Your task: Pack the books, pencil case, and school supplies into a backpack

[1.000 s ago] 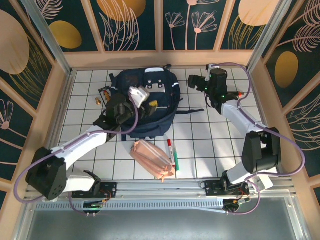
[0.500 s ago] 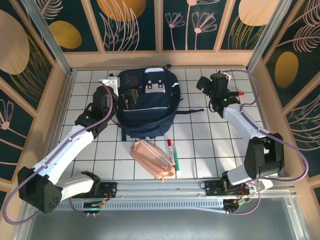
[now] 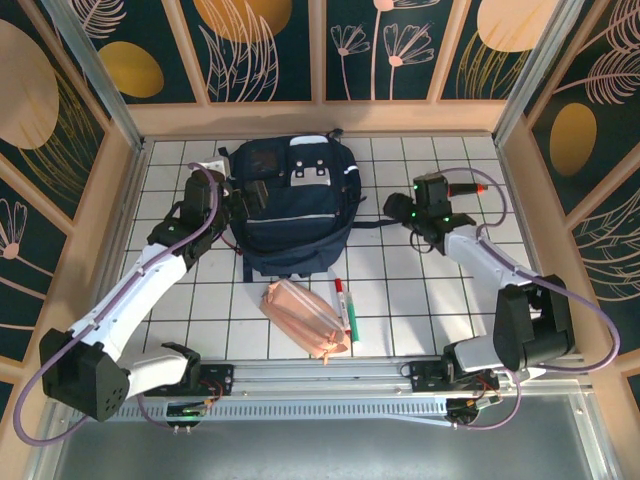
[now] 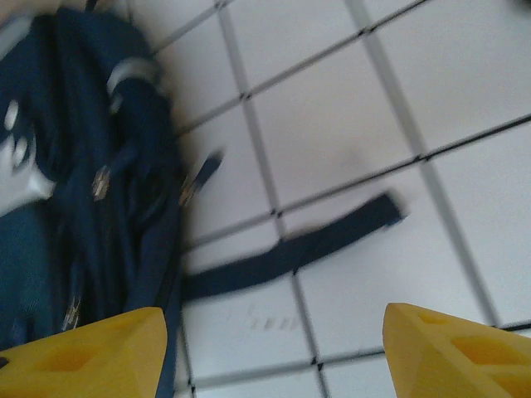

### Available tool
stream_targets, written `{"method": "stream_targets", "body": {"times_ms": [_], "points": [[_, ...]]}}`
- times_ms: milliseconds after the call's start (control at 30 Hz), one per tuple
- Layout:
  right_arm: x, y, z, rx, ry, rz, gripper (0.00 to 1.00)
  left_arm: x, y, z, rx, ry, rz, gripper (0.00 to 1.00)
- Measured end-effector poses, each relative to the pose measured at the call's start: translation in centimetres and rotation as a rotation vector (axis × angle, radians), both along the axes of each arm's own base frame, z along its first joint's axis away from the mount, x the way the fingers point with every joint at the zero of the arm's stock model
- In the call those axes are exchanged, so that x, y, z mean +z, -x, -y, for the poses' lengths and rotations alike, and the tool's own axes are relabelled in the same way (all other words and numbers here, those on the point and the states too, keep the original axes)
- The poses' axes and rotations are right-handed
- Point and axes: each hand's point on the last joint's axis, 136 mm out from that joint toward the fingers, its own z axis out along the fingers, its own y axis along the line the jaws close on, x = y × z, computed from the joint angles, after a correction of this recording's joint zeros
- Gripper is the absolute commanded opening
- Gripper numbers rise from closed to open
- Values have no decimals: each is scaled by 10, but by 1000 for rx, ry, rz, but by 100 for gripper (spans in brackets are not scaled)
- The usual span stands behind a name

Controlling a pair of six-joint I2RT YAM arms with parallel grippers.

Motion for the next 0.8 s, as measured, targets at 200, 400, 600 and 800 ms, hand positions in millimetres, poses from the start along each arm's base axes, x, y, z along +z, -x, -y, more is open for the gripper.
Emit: {"method": "stream_targets", "body": {"times_ms": [200, 400, 600, 800], "points": [[-12, 91, -100, 399, 53, -51, 59, -7, 0, -1, 2, -7, -11, 99], [-44, 170, -132, 646, 138, -162, 40, -31, 6, -5, 12, -32, -56, 99], [-72, 199, -137, 747, 228, -225, 35, -32, 0, -14, 76, -34, -32, 99], [-89, 205, -139, 775, 294, -248, 36, -43, 0, -20, 126, -23, -36, 99]]}}
